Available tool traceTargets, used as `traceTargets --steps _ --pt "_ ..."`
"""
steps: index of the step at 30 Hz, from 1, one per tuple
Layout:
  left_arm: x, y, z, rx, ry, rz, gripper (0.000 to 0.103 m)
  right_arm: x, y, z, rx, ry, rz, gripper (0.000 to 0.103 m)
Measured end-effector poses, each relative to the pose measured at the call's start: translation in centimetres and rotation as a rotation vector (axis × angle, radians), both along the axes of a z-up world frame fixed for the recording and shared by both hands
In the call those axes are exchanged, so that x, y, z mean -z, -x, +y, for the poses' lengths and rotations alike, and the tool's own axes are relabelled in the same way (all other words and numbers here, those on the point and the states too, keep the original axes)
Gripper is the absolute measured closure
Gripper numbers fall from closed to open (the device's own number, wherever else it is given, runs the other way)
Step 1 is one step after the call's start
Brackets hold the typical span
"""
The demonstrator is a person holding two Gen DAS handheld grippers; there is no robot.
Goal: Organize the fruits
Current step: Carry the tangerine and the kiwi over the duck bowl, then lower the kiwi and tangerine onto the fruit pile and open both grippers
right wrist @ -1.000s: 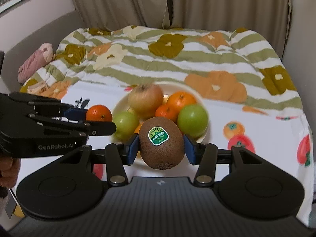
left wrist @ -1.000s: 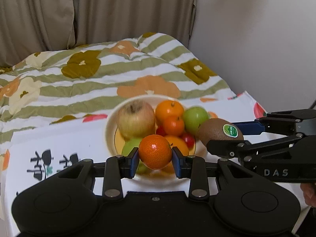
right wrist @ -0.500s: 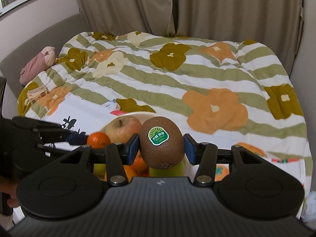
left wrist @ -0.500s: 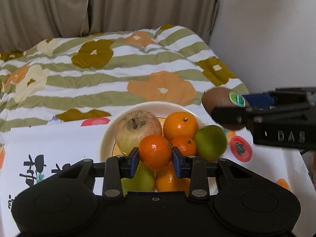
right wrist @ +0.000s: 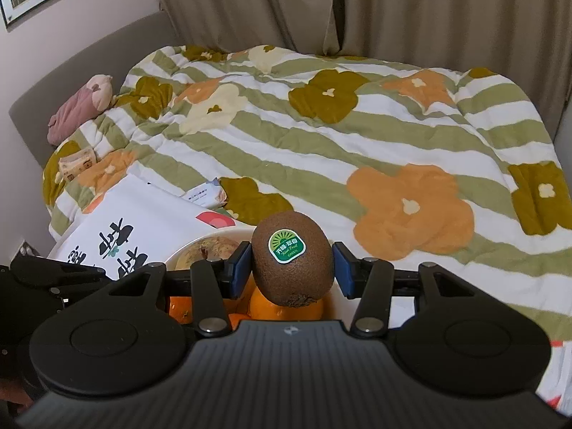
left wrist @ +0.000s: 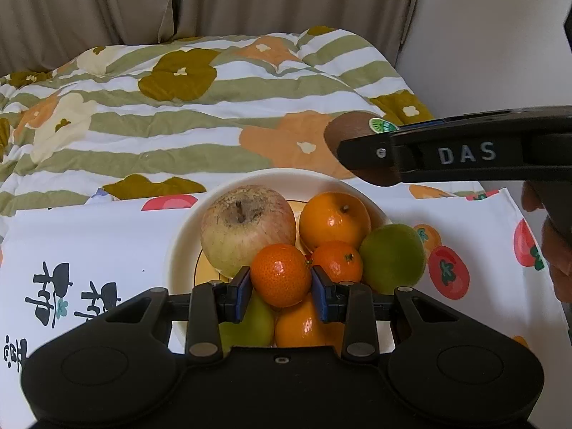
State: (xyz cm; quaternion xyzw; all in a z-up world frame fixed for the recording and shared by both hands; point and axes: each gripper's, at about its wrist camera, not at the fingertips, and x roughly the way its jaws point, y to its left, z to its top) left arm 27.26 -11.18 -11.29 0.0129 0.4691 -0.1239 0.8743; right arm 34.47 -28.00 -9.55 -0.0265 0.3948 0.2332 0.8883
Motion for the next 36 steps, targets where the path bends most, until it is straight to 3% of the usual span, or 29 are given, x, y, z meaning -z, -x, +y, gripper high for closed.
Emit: traceTargets --steps 1,3,4,5,26,30,36 --pt "0.0 -0.1 -0.1 -0.001 0.000 -0.001 0.060 0.1 -0.3 0.1 -0.005 0.002 0.004 0.040" --pt "-0.3 0.0 -0.2 -0.007 -0.018 -0.017 0.042 0.3 -0.8 0.2 -0.015 0.001 0.016 0.040" --pt "-0.4 0.1 0.0 -0.006 -0.017 -0.028 0.021 0.5 -1.0 0.2 -0.021 0.000 0.022 0.040" --pt "-0.6 0.2 0.1 -0.008 -0.008 -0.040 0.013 0.5 -1.3 0.3 -0.026 0.000 0.026 0.040" --pt "-1.7 1.2 2.2 -0.086 -0.015 -0.065 0.013 4.0 -6.8 3.1 -0.184 0.038 0.165 0.037" --pt "-2.0 1.6 2.4 -0.096 -0.018 -0.069 0.013 3.5 -6.5 2.5 -0.176 -0.010 0.157 0.028" --pt "-3.0 2.9 2.7 -0.105 -0.007 -0.095 0.013 2.3 -4.9 1.4 -0.122 -0.042 0.151 0.028"
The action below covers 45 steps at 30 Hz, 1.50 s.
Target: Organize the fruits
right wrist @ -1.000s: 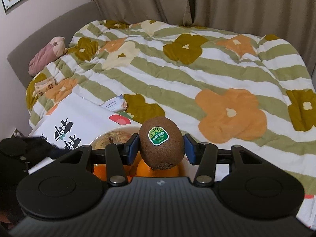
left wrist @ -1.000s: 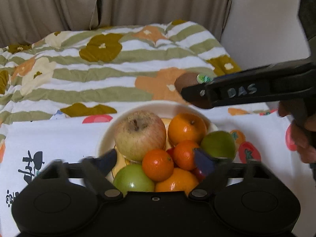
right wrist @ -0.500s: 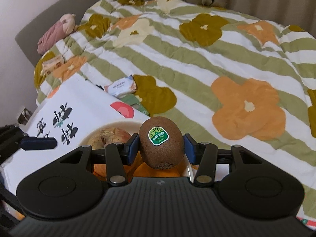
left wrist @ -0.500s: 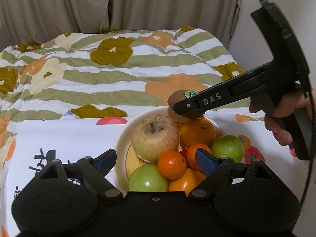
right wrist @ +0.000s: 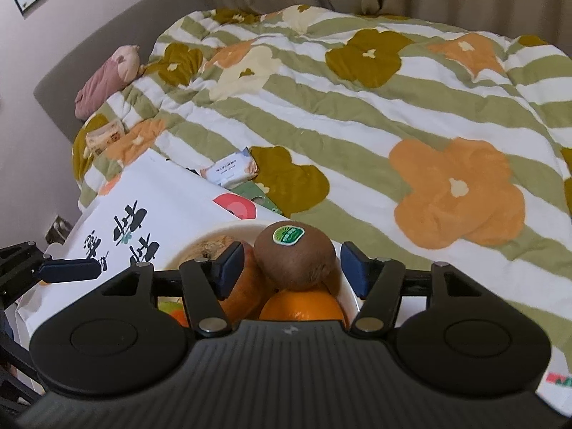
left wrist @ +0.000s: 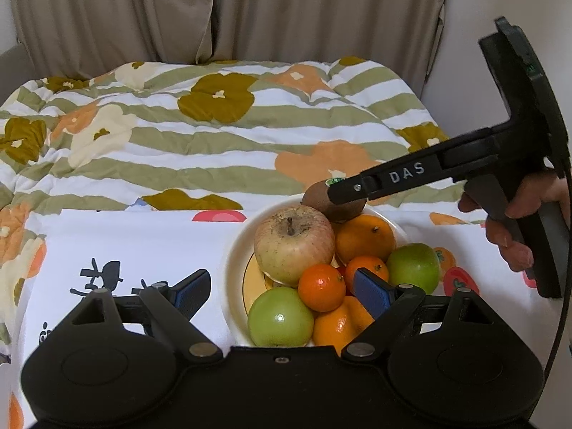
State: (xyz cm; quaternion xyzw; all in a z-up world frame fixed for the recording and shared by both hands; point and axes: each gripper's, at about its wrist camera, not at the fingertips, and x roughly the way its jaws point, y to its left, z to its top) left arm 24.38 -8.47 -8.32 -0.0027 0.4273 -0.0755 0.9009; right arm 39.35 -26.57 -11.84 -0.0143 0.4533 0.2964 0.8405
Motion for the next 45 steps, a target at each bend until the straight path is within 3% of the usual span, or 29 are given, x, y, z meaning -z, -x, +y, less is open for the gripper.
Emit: traceTargets --steps 9,17,19,21,25,27,34,40,45 --pt "-3.0 3.2 0.5 0.005 0.007 -0.087 0.013 -4.7 5.8 -2.1 0.105 -0.016 -0.085 0.028" --pt "-6.8 8.5 1.1 0.011 0.044 -0.186 0.013 -10.6 15.5 -3.3 0.232 0.017 -0.221 0.026" --pt "-7.8 10.1 1.1 0.014 0.042 -0.212 0.013 -11.7 18.1 -3.4 0.265 0.024 -0.245 0.024" --pt "-8.7 11.7 1.3 0.014 0.038 -0.232 0.013 -12.5 20.8 -3.6 0.305 0.031 -0.269 0.010" --pt "-10.2 14.7 2.1 0.012 0.052 -0.260 0.013 -14.2 26.5 -3.8 0.398 0.048 -0.327 0.007" --pt "-10.7 15.9 2.4 0.008 0.052 -0.265 0.013 -14.6 29.1 -3.6 0.436 0.072 -0.347 0.000" --pt "-11.6 20.0 3.3 0.006 0.014 -0.313 0.000 -14.6 35.9 -3.1 0.534 0.118 -0.367 0.000" --pt "-11.3 22.4 3.8 0.005 -0.008 -0.316 0.000 -13.8 39.0 -3.3 0.608 0.108 -0.337 0.000" --pt "-11.1 23.8 4.3 0.001 -0.007 -0.316 0.000 -13.5 40.4 -2.8 0.603 0.125 -0.344 0.000"
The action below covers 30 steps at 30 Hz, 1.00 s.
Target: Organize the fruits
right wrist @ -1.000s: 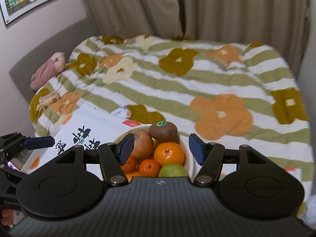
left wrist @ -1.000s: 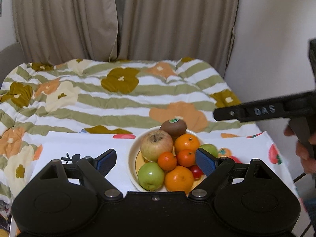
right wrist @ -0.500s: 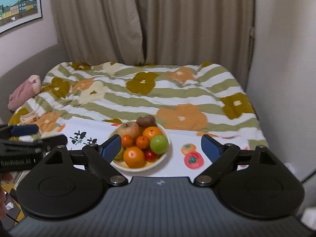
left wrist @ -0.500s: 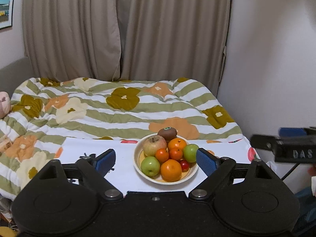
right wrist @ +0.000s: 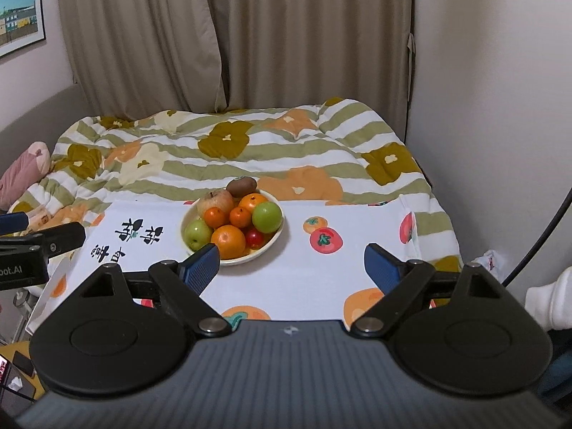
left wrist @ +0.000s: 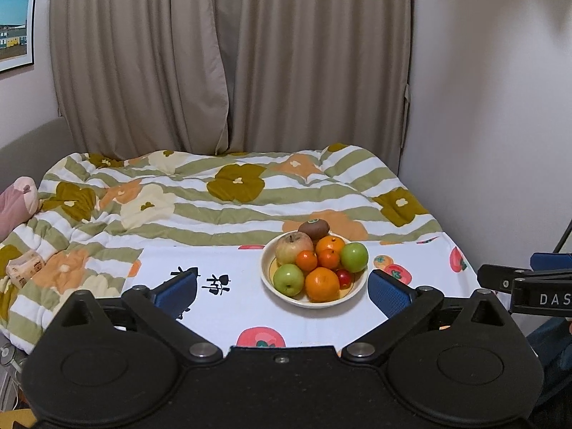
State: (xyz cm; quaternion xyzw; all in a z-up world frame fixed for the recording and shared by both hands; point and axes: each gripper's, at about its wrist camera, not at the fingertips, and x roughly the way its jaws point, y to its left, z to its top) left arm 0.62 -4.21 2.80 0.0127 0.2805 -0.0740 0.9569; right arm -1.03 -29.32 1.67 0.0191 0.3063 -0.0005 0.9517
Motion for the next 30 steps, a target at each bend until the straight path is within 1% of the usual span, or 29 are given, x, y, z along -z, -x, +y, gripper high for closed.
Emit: traceTargets --steps 7,30 --pt "0.12 0.65 0.06 0.003 -0.012 -0.006 0.000 -0.32 0.86 0.77 0.005 0.034 -0.012 0.000" --pt "-0.26 0.23 0.09 0.002 -0.037 -0.025 0.000 -0.24 0.46 0.54 0.026 0.032 -0.006 0.000"
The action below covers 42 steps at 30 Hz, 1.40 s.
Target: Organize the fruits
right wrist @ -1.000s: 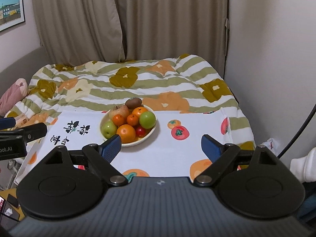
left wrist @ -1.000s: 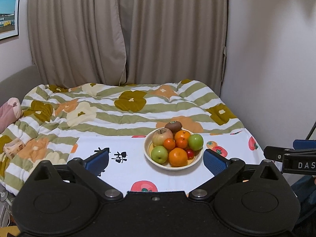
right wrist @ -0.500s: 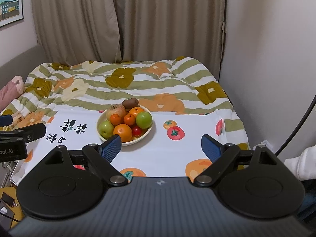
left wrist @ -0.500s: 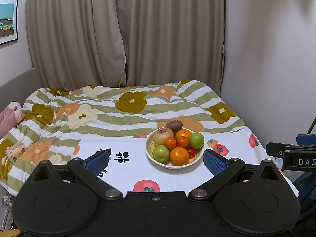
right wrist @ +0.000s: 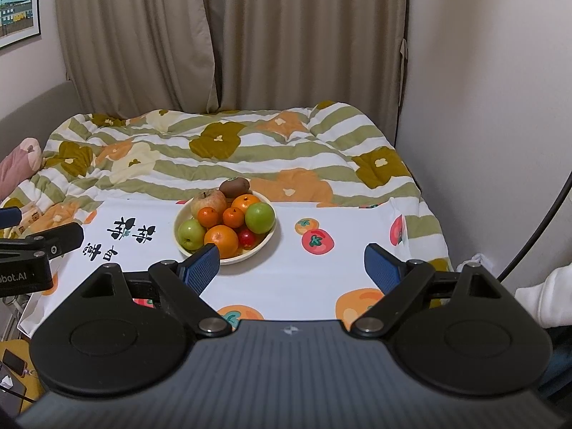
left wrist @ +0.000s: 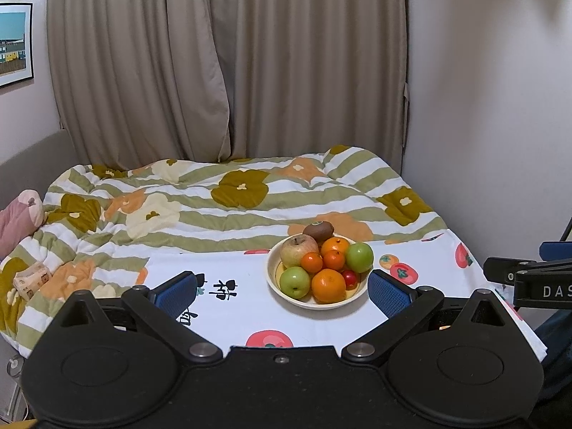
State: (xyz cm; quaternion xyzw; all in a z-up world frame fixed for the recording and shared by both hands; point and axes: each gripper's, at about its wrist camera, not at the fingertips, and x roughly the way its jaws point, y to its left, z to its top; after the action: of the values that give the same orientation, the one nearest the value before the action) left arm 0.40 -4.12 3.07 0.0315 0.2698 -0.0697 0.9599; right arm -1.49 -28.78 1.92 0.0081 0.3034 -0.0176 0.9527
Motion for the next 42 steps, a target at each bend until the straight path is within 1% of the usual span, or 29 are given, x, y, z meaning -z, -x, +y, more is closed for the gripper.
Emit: traceTargets --steps 21,42 --pt "-0.02 -0.40 0.43 -0.007 -0.001 -0.005 0.000 0.02 -0.20 -0.05 0.000 -0.001 0.001 0.000" --pt "0.11 -0.12 0.26 -0.009 -0.002 -0.037 0.000 0.02 -0.33 -0.04 0.000 -0.002 0.001 0.000"
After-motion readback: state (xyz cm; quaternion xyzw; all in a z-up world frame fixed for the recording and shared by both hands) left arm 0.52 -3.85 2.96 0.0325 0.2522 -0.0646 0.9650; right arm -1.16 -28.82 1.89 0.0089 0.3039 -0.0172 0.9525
